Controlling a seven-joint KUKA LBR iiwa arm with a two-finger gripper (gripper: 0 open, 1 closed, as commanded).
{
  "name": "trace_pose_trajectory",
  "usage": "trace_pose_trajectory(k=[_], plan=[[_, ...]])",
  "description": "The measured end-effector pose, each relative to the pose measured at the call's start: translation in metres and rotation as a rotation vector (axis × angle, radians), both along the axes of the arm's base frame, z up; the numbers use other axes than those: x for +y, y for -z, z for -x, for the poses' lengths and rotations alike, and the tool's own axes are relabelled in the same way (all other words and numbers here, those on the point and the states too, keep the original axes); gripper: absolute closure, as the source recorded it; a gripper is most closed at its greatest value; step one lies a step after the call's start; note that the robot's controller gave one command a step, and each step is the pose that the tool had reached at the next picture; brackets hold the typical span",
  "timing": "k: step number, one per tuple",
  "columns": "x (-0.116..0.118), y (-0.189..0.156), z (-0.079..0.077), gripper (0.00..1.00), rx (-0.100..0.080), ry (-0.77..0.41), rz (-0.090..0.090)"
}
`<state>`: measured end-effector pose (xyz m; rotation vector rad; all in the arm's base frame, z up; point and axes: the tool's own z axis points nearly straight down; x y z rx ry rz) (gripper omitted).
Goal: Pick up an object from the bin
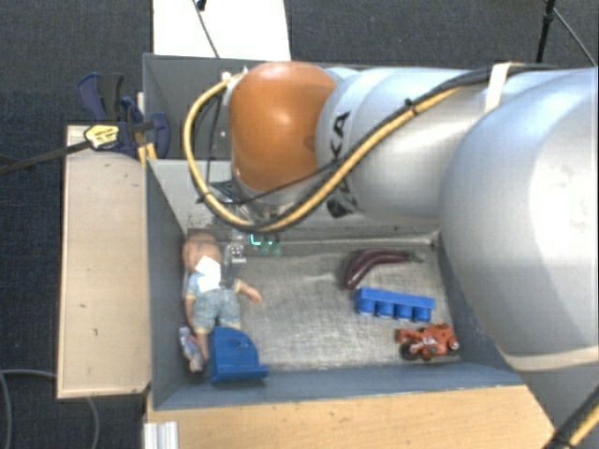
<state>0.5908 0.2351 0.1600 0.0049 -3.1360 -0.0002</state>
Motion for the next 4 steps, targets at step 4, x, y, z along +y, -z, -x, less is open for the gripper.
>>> trace_pose_trajectory(k=[4], plan=[[0.019,0.047,-0.003,0.00,-0.033,-0.808,-0.005]])
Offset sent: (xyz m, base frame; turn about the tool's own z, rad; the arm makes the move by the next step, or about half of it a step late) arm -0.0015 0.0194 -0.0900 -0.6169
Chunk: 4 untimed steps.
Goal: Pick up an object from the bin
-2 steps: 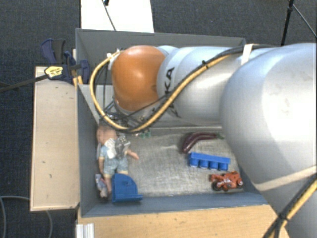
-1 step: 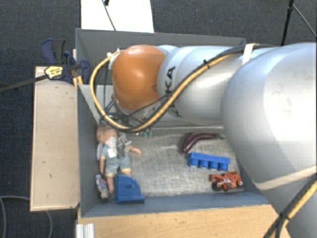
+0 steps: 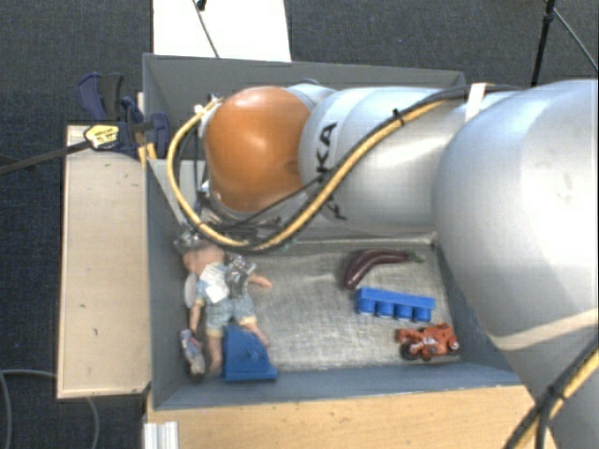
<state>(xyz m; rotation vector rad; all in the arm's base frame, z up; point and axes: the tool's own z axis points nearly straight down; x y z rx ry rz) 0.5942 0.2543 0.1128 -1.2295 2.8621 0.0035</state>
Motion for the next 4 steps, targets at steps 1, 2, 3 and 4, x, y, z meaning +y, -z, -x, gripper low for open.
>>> trace_pose_trajectory(k=[1,2,3,4], plan=[[-0.002,0.035,0.003,0.00,0.011,-0.105,0.011],[0.003,0.036,0.009,1.00,0.015,-0.239,0.010],[0.003,0.036,0.009,1.00,0.016,-0.236,0.010],[0.004,-0.045,0.008,1.00,0.017,-0.231,0.013]])
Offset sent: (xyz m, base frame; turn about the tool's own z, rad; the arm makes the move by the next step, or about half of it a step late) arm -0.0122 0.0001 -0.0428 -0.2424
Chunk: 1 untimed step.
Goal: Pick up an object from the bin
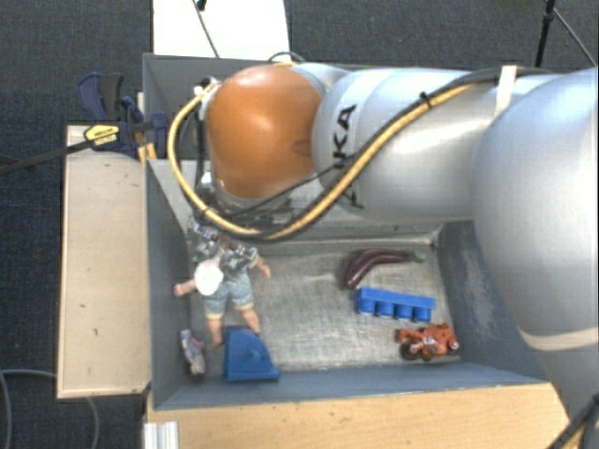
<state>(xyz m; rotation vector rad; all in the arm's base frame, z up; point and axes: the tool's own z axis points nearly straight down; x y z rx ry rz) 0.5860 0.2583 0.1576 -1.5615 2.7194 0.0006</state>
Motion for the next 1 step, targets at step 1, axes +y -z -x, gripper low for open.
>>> trace_pose_trajectory(k=[1], plan=[[-0.0019,0.0550,-0.0014,1.00,-0.002,0.003,0.001]])
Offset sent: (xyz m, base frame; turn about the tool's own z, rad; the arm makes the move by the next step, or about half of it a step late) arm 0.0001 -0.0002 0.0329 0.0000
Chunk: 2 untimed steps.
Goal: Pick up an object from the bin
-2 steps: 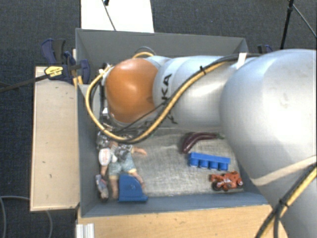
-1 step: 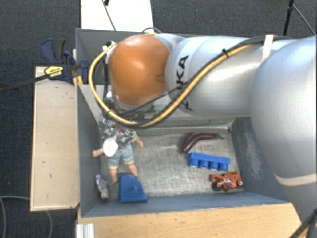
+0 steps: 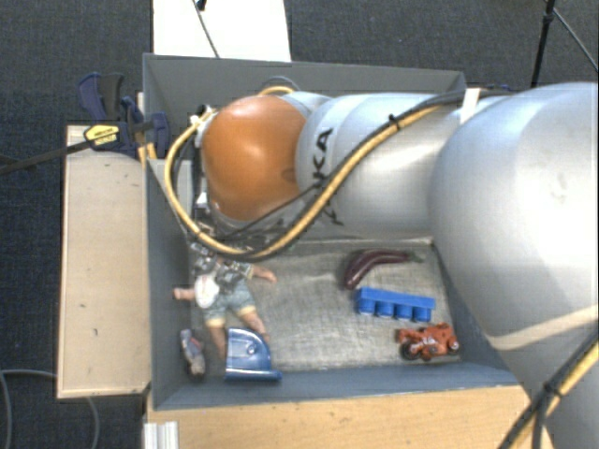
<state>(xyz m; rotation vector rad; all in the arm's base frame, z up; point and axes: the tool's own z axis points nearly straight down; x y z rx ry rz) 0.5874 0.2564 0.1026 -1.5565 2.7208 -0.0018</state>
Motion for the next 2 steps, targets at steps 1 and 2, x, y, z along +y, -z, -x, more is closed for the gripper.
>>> trace_pose_trajectory(k=[1,2], plan=[[0.002,-0.088,0.001,1.00,0.004,0.006,0.000],[0.000,-0.035,-0.001,1.00,0.003,0.009,-0.001]])
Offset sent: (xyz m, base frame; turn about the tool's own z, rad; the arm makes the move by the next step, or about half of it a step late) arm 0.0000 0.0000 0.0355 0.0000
